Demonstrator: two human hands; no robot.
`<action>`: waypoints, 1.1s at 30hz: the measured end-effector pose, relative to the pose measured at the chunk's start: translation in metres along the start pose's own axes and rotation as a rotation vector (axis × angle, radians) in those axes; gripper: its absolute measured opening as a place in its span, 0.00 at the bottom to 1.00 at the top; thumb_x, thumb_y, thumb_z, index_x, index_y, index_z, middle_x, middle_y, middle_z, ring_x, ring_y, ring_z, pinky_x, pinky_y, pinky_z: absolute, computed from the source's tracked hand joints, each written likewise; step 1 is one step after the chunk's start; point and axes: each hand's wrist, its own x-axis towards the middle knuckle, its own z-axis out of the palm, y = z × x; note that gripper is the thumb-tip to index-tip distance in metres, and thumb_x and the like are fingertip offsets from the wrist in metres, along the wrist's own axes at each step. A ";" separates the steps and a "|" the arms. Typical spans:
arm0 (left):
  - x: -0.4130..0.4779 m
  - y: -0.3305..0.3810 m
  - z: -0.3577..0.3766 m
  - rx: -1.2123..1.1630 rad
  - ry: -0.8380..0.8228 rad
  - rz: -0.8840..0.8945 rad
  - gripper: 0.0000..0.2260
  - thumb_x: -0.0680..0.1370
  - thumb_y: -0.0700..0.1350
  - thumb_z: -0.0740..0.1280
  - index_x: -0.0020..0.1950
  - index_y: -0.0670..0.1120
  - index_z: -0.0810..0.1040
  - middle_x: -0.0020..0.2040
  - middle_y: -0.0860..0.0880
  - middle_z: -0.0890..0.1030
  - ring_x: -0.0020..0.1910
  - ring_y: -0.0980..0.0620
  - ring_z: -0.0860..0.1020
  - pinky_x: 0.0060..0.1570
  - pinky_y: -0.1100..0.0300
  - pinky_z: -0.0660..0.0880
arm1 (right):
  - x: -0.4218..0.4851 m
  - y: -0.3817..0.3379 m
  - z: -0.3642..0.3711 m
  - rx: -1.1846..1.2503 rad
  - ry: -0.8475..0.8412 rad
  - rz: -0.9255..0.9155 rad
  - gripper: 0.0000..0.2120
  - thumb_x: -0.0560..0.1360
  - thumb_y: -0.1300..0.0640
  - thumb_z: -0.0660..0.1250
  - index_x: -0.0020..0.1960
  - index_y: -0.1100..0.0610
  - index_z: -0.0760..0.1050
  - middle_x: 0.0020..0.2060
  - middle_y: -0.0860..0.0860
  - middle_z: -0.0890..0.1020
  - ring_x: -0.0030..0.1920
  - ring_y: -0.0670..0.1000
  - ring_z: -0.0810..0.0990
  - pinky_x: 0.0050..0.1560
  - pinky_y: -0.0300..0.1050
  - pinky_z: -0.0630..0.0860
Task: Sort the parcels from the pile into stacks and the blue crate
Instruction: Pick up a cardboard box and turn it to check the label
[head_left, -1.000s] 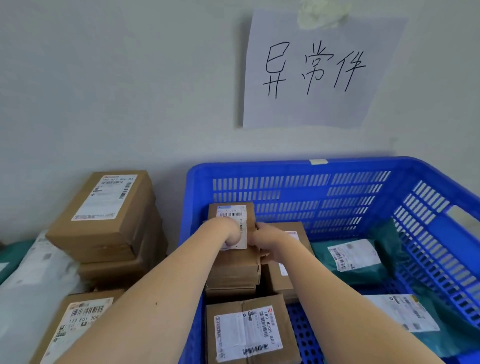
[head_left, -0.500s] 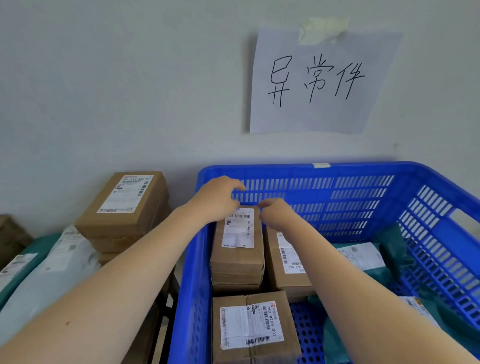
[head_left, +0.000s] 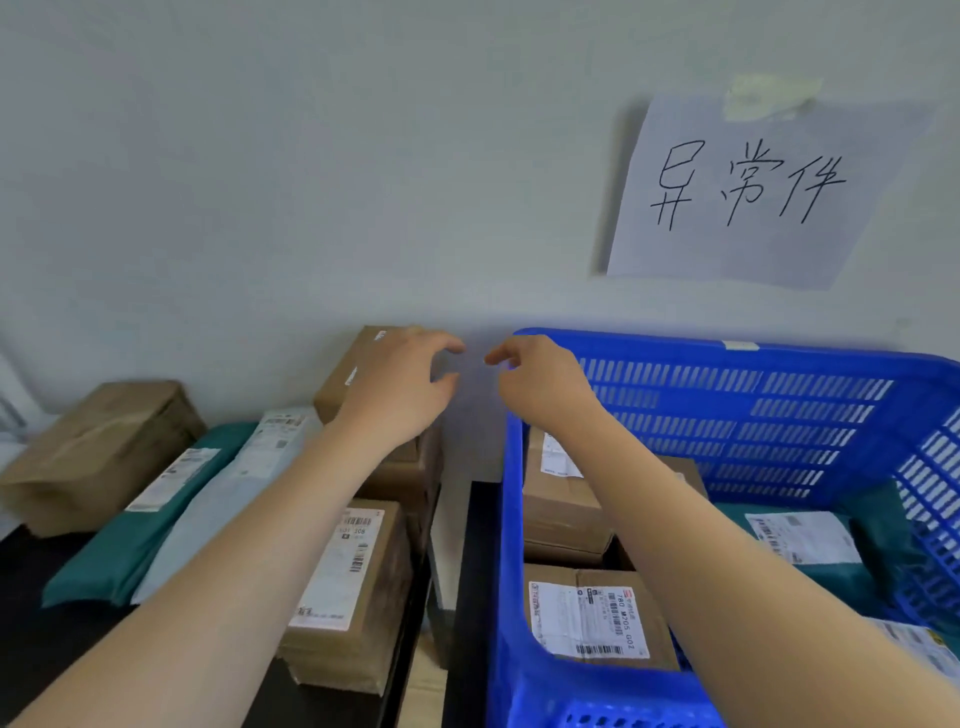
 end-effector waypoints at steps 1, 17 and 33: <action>-0.006 -0.010 -0.008 0.006 0.012 -0.005 0.15 0.76 0.44 0.67 0.63 0.51 0.78 0.64 0.50 0.77 0.65 0.49 0.72 0.63 0.56 0.65 | -0.002 -0.013 0.007 -0.005 -0.002 -0.018 0.21 0.75 0.64 0.57 0.65 0.53 0.75 0.63 0.54 0.77 0.61 0.56 0.76 0.58 0.50 0.75; -0.110 -0.243 -0.131 -0.015 -0.011 -0.111 0.15 0.77 0.43 0.66 0.64 0.50 0.77 0.64 0.51 0.76 0.64 0.51 0.71 0.65 0.57 0.65 | -0.017 -0.200 0.200 0.014 -0.109 -0.141 0.20 0.75 0.65 0.58 0.63 0.52 0.76 0.61 0.51 0.78 0.58 0.51 0.76 0.50 0.39 0.71; -0.163 -0.432 -0.153 -0.089 -0.029 -0.333 0.18 0.76 0.42 0.67 0.66 0.50 0.75 0.68 0.52 0.72 0.67 0.51 0.69 0.68 0.53 0.65 | 0.010 -0.291 0.384 0.097 -0.260 -0.178 0.18 0.76 0.66 0.58 0.62 0.53 0.78 0.59 0.49 0.81 0.47 0.48 0.78 0.44 0.34 0.71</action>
